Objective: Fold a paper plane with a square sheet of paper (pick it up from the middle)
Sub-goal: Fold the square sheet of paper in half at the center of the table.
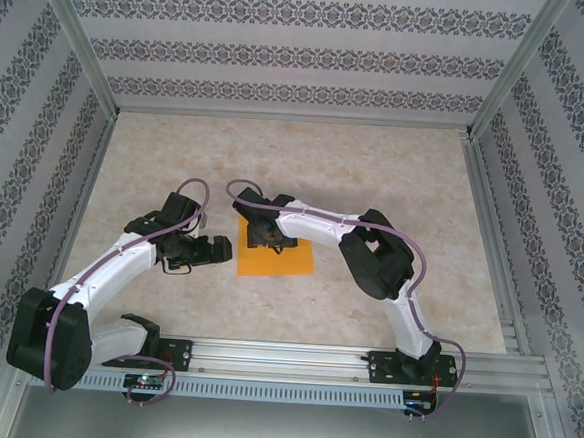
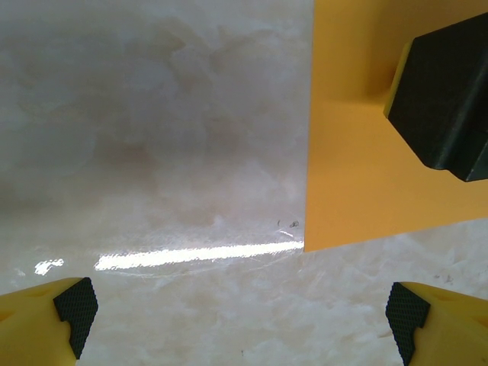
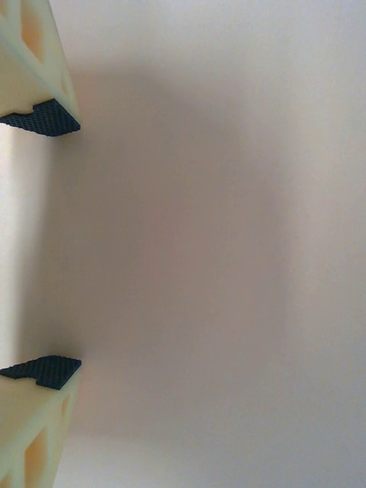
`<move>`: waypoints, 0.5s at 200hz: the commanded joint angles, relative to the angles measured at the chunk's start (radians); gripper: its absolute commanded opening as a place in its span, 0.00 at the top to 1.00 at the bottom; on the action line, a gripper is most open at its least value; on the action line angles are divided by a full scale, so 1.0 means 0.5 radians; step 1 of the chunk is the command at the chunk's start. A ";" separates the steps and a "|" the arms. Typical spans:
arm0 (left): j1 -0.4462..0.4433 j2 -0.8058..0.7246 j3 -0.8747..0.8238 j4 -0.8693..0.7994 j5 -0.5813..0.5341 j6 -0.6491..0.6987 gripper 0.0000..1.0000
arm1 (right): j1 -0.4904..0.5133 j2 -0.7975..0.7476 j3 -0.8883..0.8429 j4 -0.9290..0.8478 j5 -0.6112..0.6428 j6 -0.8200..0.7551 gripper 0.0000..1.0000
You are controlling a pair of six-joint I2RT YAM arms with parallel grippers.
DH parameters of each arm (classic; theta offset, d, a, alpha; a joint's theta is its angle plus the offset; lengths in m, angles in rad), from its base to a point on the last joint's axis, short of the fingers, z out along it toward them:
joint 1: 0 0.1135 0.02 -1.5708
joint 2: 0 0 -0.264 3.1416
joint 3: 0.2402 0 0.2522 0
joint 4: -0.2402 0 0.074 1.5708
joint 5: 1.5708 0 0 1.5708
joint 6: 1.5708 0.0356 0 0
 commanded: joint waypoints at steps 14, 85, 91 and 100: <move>0.025 0.000 -0.034 0.052 0.024 -0.014 0.00 | -0.026 0.113 -0.047 0.029 -0.064 -0.011 0.24; 0.023 0.012 -0.036 0.046 0.032 -0.016 0.00 | -0.029 0.103 -0.103 0.088 -0.074 -0.010 0.29; 0.023 0.015 -0.035 0.046 0.032 -0.016 0.00 | -0.031 0.095 -0.097 0.089 -0.070 -0.016 0.30; 0.024 0.017 -0.032 0.045 0.032 -0.016 0.00 | -0.032 0.083 -0.095 0.092 -0.070 -0.018 0.30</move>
